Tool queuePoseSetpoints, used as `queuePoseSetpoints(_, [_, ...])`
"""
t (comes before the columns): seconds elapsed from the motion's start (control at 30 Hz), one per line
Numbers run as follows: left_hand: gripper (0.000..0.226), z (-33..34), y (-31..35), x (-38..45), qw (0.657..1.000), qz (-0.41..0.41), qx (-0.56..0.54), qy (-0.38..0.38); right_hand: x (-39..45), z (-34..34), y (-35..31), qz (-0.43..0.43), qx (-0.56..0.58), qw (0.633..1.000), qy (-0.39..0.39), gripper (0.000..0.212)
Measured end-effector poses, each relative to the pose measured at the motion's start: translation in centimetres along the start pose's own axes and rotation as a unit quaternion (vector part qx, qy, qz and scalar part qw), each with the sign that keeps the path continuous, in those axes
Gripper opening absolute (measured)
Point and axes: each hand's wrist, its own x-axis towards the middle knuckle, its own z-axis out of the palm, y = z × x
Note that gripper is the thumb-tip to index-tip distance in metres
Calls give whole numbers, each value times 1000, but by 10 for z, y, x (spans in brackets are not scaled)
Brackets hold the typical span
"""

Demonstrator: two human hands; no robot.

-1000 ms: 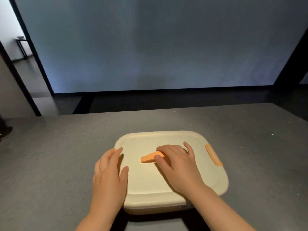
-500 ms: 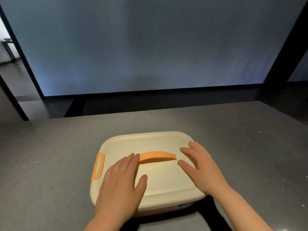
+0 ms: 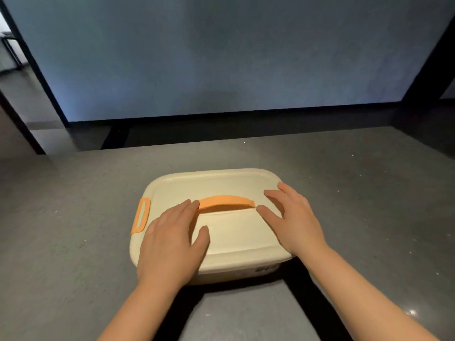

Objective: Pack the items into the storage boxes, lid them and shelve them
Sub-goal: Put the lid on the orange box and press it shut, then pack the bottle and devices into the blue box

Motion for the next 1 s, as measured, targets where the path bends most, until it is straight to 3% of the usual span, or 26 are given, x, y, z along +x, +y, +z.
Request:
queuePoseSetpoints(0.17, [61, -2, -3, -2, 997, 63, 0, -34, -30, 9, -3, 29, 24, 998, 54, 40])
queuePoseSetpoints(0.3, [53, 5, 17, -14, 979, 191, -27, -63, -105, 17, -10, 60, -5, 995, 83, 47])
queuePoseSetpoints(0.5, [56, 38, 92, -70, 904, 372, -123, -170, -248, -8, 7, 272, -84, 951, 121, 51])
queuePoseSetpoints(0.63, [48, 47, 165, -158, 802, 473, -219, -292, -372, -60, 22, 443, -139, 867, 179, 51])
queuePoseSetpoints(0.77, [40, 36, 230, -264, 695, 578, -251, -346, -500, -96, 11, 561, -158, 773, 251, 50])
queuePoseSetpoints(1.0, [30, 7, 297, -479, 519, 705, -274, -398, -709, -111, -39, 696, -162, 608, 346, 53])
